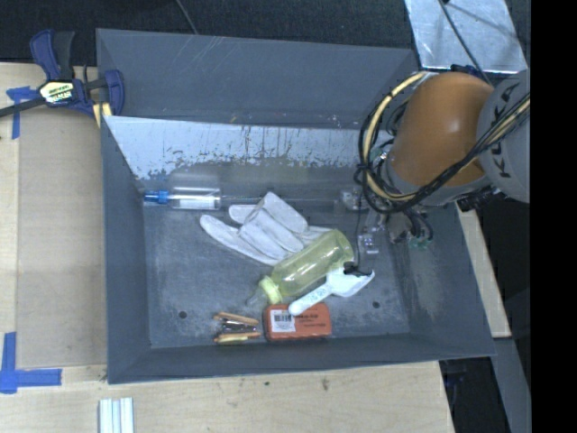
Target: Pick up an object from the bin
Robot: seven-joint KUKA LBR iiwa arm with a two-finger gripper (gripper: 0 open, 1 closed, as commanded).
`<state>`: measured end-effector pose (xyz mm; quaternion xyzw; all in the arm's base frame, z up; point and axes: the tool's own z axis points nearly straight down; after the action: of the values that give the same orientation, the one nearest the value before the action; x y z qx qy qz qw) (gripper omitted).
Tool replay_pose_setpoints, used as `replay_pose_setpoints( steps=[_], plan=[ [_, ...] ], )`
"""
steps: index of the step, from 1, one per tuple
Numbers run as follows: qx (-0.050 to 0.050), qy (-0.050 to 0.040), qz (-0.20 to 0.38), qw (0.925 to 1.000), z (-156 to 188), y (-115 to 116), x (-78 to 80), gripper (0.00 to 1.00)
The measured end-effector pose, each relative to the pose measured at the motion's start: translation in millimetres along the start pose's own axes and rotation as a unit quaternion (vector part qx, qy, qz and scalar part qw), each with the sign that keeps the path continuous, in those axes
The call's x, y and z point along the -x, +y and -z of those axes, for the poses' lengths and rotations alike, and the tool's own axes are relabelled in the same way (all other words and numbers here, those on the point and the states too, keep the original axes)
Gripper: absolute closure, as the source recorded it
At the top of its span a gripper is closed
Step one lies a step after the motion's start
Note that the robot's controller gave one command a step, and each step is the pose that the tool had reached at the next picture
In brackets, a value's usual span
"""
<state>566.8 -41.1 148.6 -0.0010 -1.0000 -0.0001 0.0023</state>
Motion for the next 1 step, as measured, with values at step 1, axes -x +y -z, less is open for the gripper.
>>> replay_pose_setpoints(
  steps=[1],
  plan=[
    [0.000, -0.0040, 0.000, 1.0000, 4.4, 0.0, 1.9, 0.00]
  ],
)
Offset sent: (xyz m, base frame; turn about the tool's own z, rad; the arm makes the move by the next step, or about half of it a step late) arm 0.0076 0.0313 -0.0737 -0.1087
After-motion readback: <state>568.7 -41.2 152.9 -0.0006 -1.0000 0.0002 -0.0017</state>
